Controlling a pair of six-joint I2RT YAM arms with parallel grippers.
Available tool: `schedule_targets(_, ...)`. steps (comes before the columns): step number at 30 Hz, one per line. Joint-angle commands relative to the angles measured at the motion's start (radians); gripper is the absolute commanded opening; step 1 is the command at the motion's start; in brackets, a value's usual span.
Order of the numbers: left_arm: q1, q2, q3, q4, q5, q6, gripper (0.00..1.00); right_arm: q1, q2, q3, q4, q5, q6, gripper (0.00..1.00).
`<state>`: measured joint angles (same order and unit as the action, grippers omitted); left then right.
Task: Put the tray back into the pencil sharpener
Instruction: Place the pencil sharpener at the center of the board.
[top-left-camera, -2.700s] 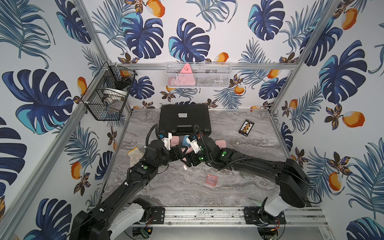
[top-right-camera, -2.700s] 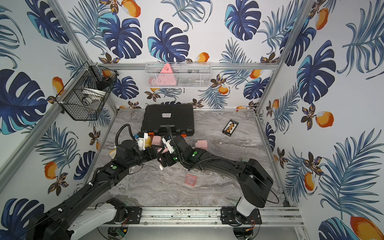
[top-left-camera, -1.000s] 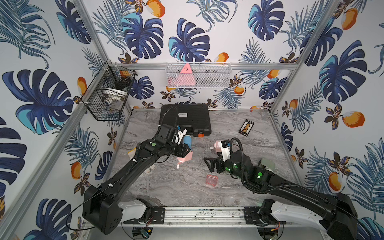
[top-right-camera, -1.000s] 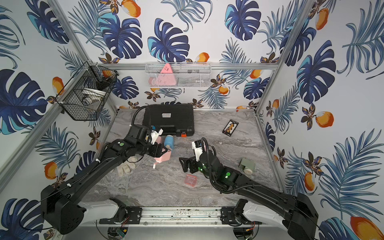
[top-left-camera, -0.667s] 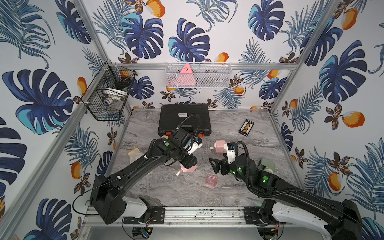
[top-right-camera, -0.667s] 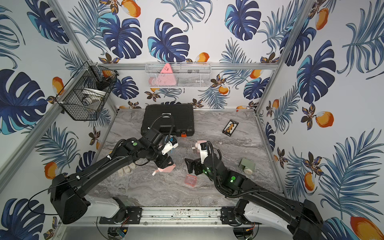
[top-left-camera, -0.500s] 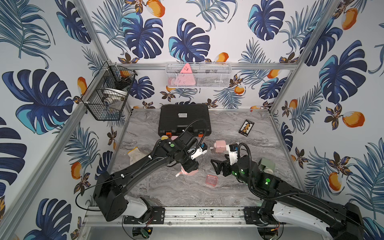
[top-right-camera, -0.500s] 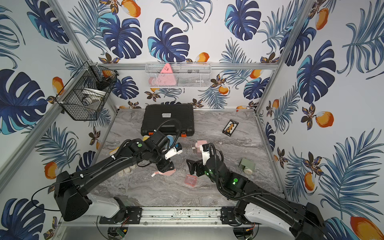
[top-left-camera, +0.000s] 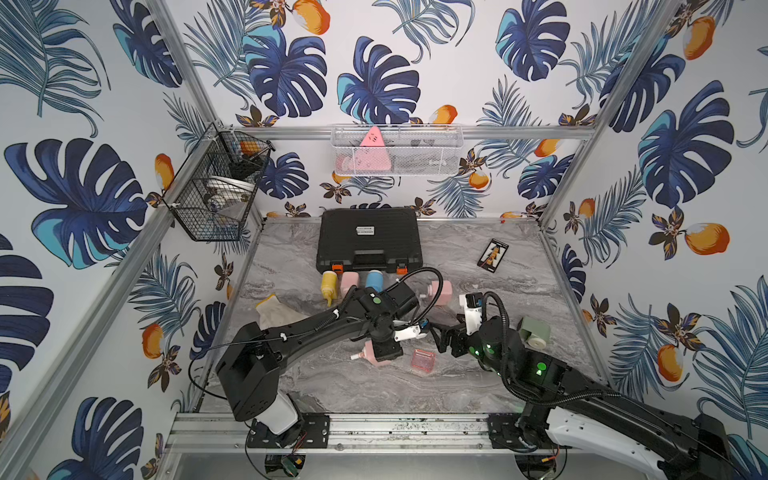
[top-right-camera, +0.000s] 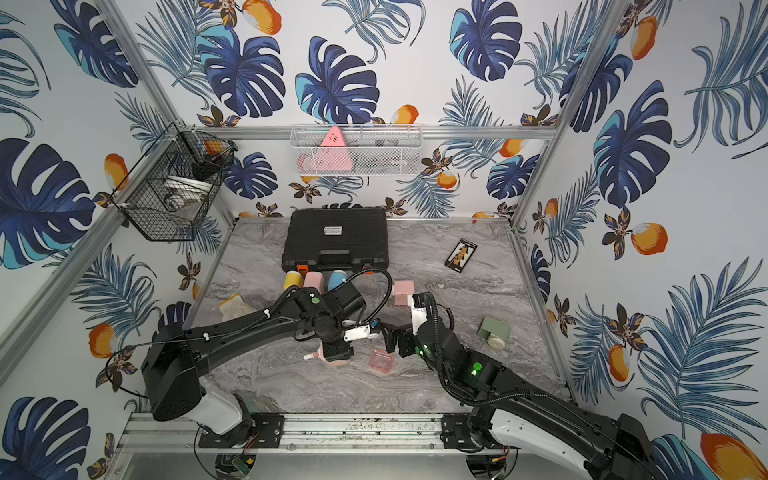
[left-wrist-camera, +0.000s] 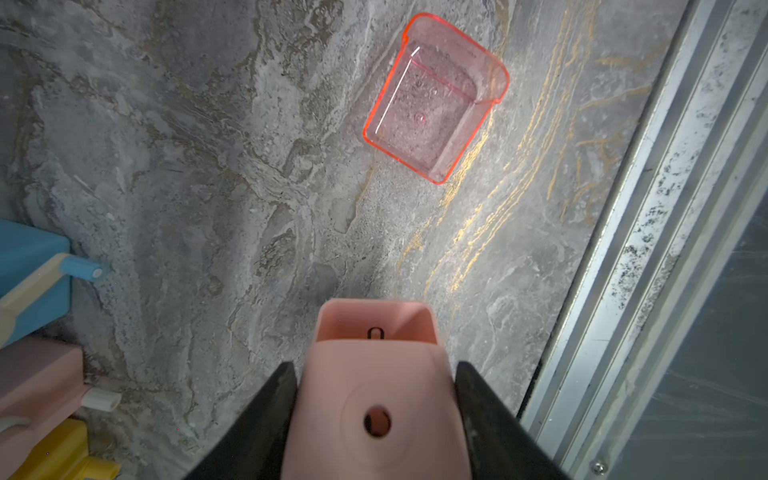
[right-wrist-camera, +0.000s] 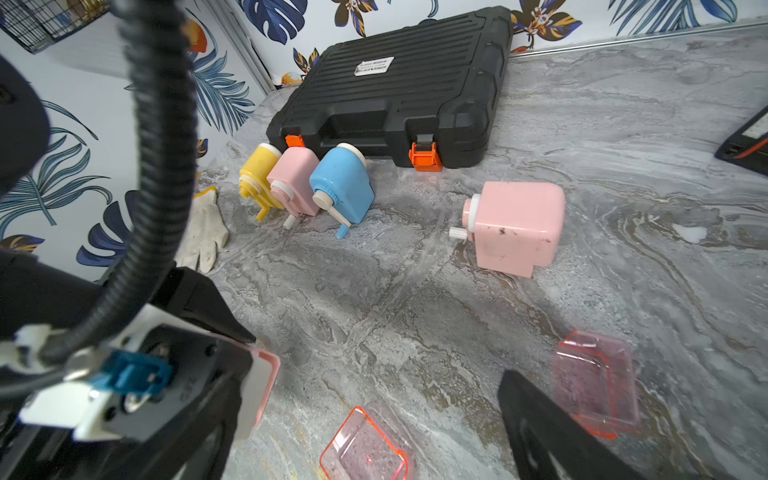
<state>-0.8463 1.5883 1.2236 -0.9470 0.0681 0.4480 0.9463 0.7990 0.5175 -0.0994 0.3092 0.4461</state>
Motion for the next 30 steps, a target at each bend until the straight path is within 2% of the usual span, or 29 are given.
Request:
schedule_targets(1, -0.008, 0.024, -0.002, -0.012, -0.008, 0.045, 0.47, 0.0, -0.001, -0.002, 0.017, -0.011, 0.018, 0.99)
schedule_targets(11, -0.023, 0.106, 0.006, -0.016, -0.027, 0.051, 0.47, 0.0, -0.011, 0.0, 0.006, -0.026, 0.017, 0.99)
schedule_targets(20, -0.024, 0.142, 0.005, -0.01, -0.022, 0.05, 0.52, 0.0, -0.032, -0.004, -0.012, -0.016, 0.02, 0.99)
schedule_targets(25, -0.024, 0.148, -0.007, -0.001, -0.017, 0.05, 0.57, -0.001, -0.057, -0.005, -0.029, 0.005, 0.025, 0.99)
schedule_targets(30, -0.023, 0.151, -0.007, 0.007, -0.024, 0.049, 0.68, 0.0, -0.076, -0.007, -0.04, 0.02, 0.029, 0.99)
